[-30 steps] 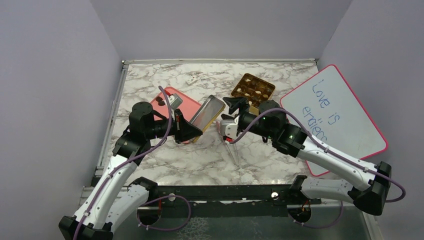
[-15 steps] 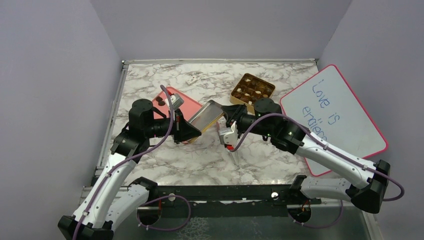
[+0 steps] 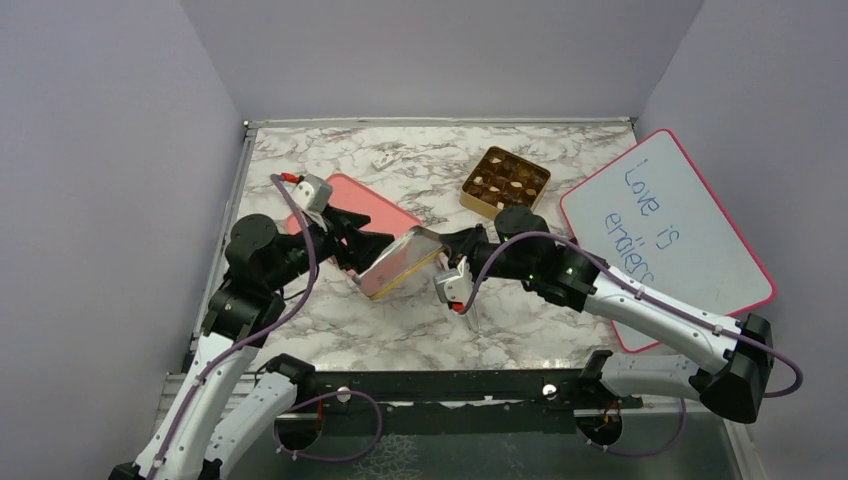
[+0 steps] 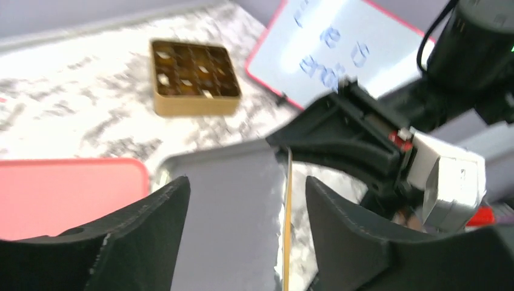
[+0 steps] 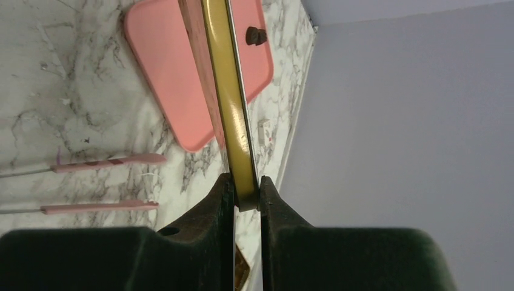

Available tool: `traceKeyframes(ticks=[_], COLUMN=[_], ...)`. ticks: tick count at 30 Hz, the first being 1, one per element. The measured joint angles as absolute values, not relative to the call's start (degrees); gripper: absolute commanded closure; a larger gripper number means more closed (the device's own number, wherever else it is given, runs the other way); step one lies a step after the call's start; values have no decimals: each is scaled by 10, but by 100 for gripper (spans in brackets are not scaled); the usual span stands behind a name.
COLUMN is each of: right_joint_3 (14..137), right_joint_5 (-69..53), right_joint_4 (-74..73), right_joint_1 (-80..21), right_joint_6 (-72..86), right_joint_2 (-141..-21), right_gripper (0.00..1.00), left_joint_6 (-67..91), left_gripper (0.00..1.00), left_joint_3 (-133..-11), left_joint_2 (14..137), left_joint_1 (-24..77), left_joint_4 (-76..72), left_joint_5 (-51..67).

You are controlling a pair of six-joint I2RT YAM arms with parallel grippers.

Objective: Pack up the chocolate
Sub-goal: Adjust the box lid.

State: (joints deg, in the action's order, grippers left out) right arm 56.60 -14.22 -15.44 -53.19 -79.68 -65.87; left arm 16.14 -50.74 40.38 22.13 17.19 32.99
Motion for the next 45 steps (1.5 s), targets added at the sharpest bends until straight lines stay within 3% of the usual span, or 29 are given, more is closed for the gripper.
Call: traceKeyframes(ticks=[3,5,6,19,36,42,45], right_joint_3=[543,529,526,511,555,597,599], right_joint_5=[-149,-152,-154,-148,-1,-11,-35], right_joint_4=[-133,-116,-108,9,46,31,33], right_joint_1=[-532,-532,-532,-532,-525,-471,-397], right_joint_6=[-768,-739,-721,-470,-55,65,117], right_joint_2=[-656,-653,-652,-666,-746,-800,-810], right_gripper=[99,99,99,99,99,99,99], left_joint_6=[183,203,211,281,192,188,190], left_gripper=[17,2,1,1,2,4,5], left_joint_3=[-507,-508,-508,-521,-580,-549,-540], left_joint_2=[375,358,350,299,355,413,441], left_joint_1=[221,221,221,221,221,221,221], left_joint_4=[140,125,117,101,172,180,180], left_joint_5=[265,221,201,110,45,48,58])
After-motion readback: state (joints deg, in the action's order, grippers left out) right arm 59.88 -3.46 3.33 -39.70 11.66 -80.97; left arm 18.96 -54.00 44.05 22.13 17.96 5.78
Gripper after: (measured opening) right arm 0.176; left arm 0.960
